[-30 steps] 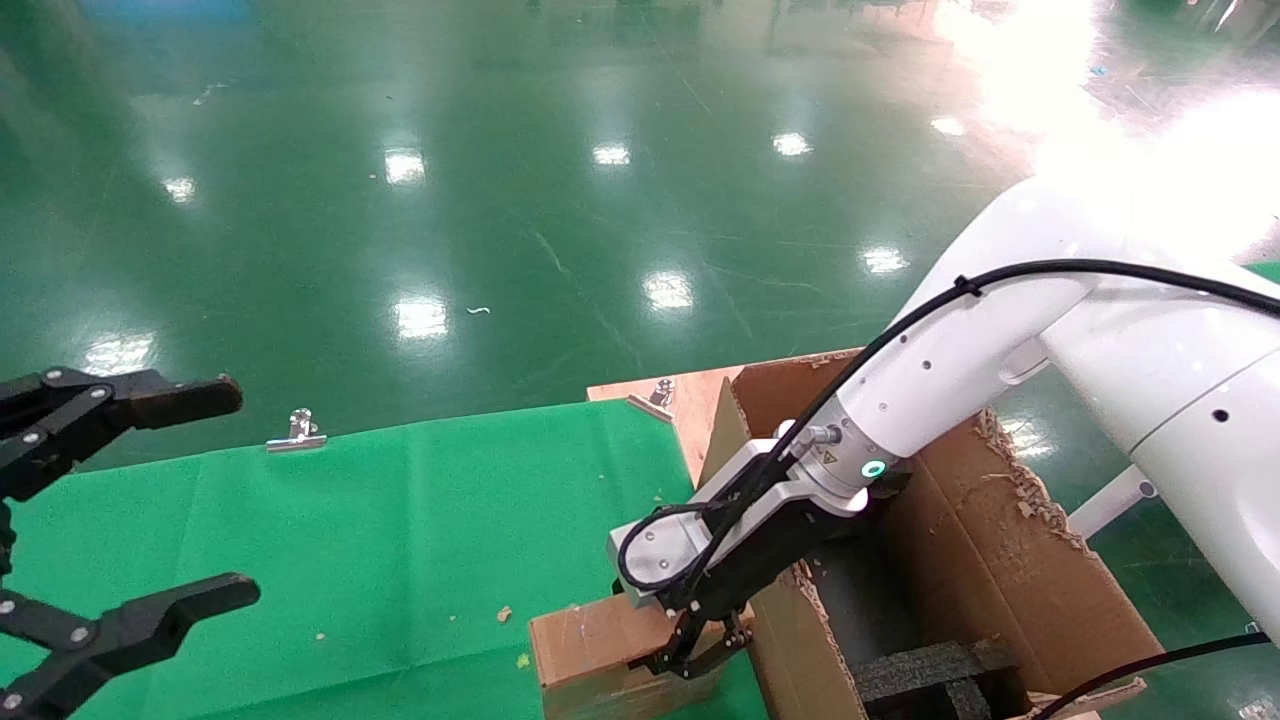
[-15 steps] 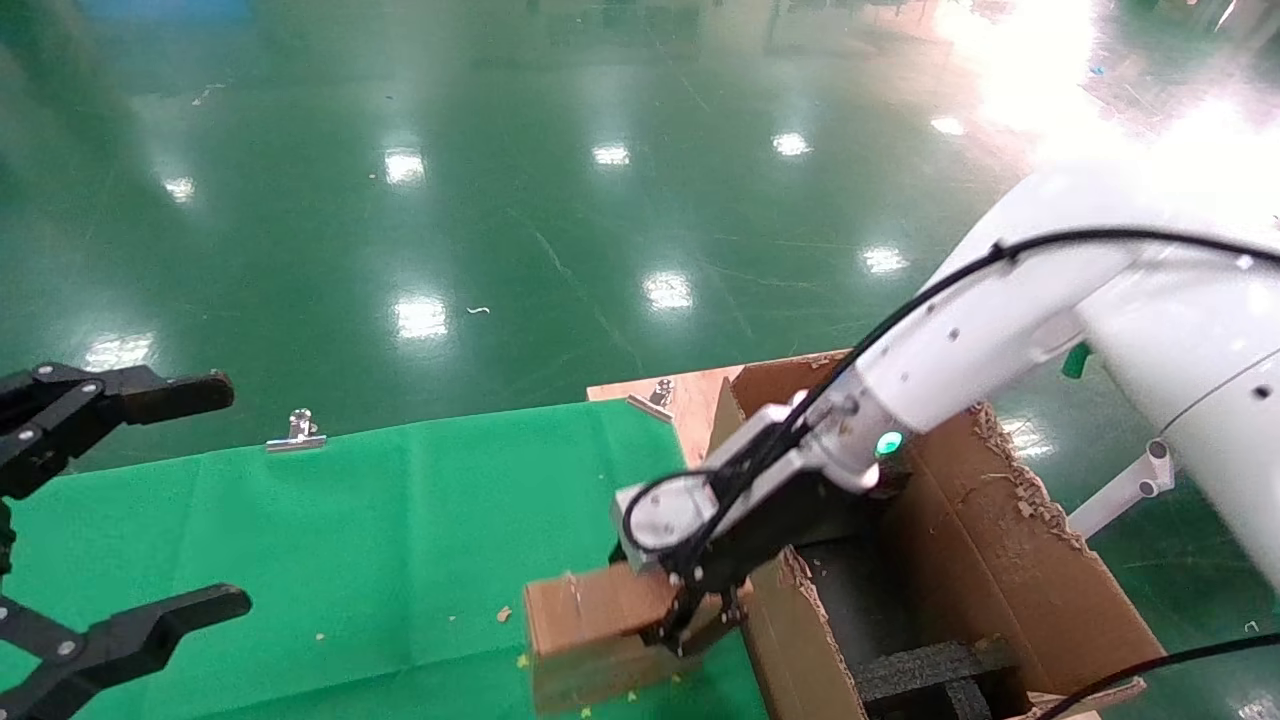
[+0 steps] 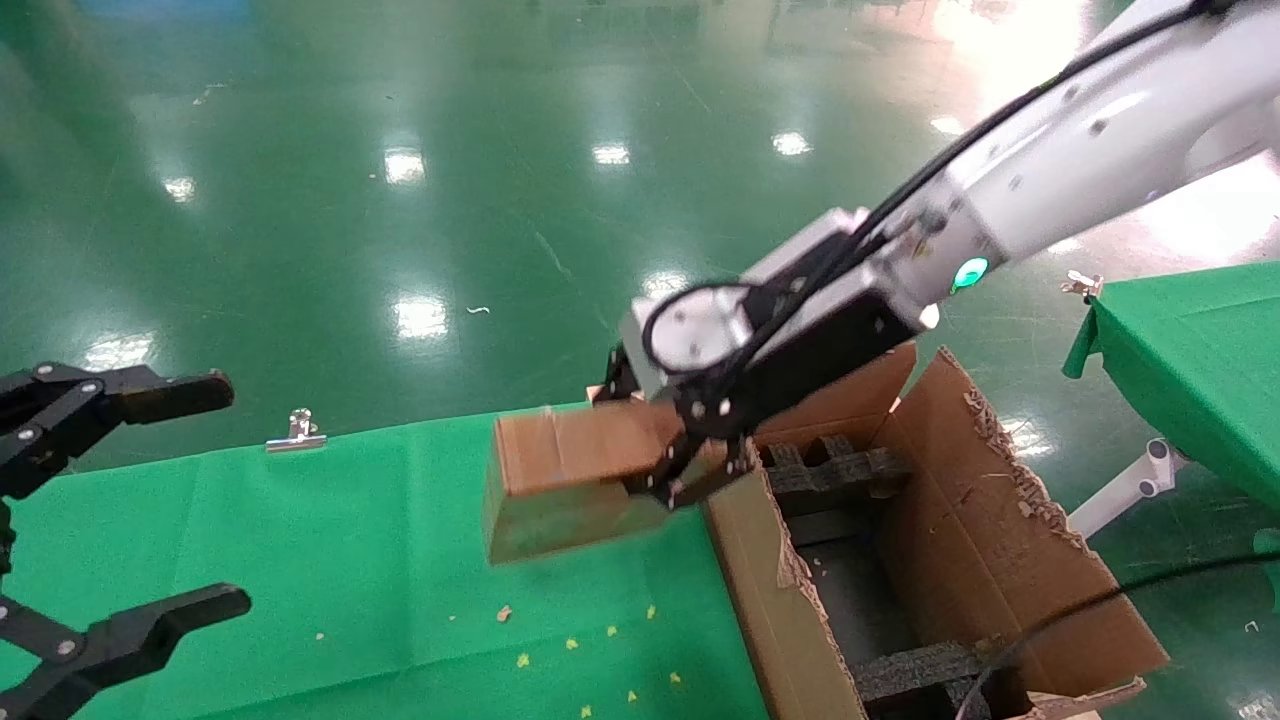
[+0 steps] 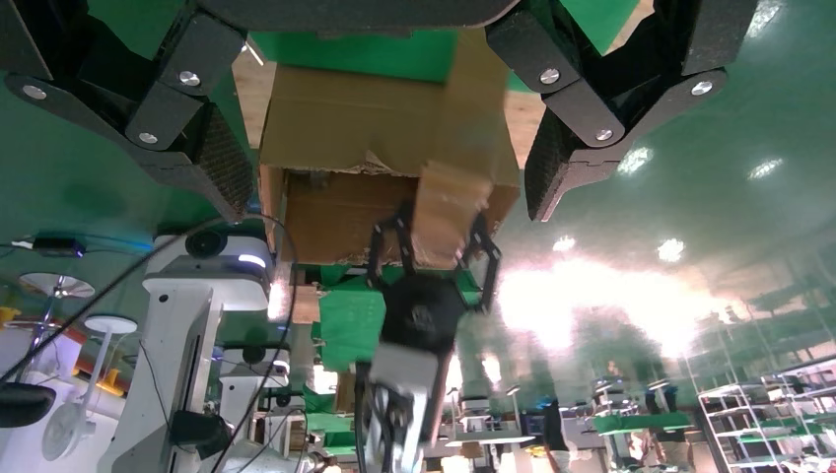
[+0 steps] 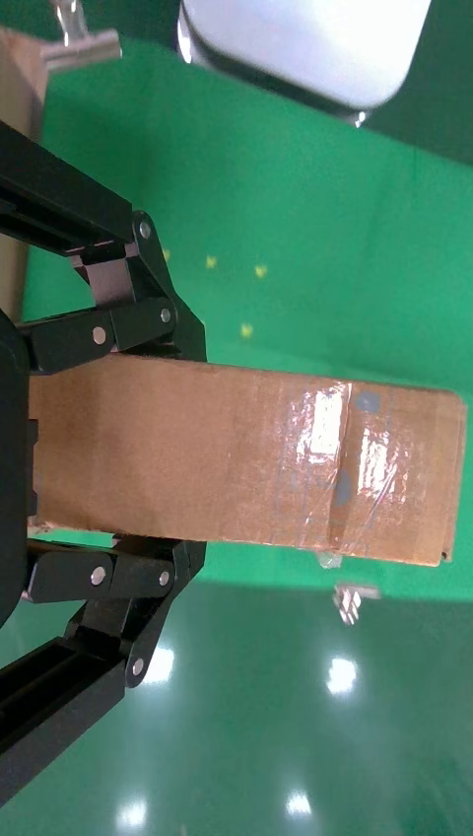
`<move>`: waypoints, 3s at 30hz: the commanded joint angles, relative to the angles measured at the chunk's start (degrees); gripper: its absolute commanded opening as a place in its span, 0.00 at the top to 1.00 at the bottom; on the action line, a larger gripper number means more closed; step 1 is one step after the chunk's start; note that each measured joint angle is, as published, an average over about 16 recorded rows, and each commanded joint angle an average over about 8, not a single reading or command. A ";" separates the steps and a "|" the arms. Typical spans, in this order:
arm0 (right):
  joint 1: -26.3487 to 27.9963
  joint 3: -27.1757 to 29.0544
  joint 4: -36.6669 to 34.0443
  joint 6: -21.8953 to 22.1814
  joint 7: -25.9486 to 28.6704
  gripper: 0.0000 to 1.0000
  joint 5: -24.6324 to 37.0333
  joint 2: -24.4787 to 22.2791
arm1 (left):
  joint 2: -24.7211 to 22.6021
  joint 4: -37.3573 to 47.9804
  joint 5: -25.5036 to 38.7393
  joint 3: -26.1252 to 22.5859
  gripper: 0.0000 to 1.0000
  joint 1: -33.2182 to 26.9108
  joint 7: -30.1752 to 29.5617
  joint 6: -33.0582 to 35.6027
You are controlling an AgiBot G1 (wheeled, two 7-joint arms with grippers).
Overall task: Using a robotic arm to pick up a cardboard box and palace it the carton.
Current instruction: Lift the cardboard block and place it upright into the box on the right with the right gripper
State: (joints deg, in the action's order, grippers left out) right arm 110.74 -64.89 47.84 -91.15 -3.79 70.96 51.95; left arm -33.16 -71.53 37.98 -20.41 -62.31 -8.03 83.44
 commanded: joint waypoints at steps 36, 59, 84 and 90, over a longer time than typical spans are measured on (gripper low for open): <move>23.57 -24.00 -7.97 0.75 2.51 1.00 -3.69 -25.43 | 0.00 0.00 -0.01 -0.01 0.00 0.00 0.00 0.00; 1.88 -25.97 -11.15 23.87 22.94 1.00 -21.65 -36.97 | 0.01 0.00 -0.01 -0.02 0.00 0.00 0.01 -0.01; -8.28 -28.66 -2.88 36.56 31.73 1.00 -30.27 -41.73 | 0.01 0.02 -0.02 -0.01 0.00 0.01 0.01 -0.03; -9.06 -29.62 -2.62 39.21 33.51 1.00 -28.77 -40.20 | 0.01 0.02 -0.02 -0.01 0.00 0.01 0.02 -0.03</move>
State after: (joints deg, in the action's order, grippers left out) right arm 101.60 -94.90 45.54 -50.94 30.69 43.05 12.16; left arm -33.15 -71.51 37.96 -20.42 -62.30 -8.01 83.41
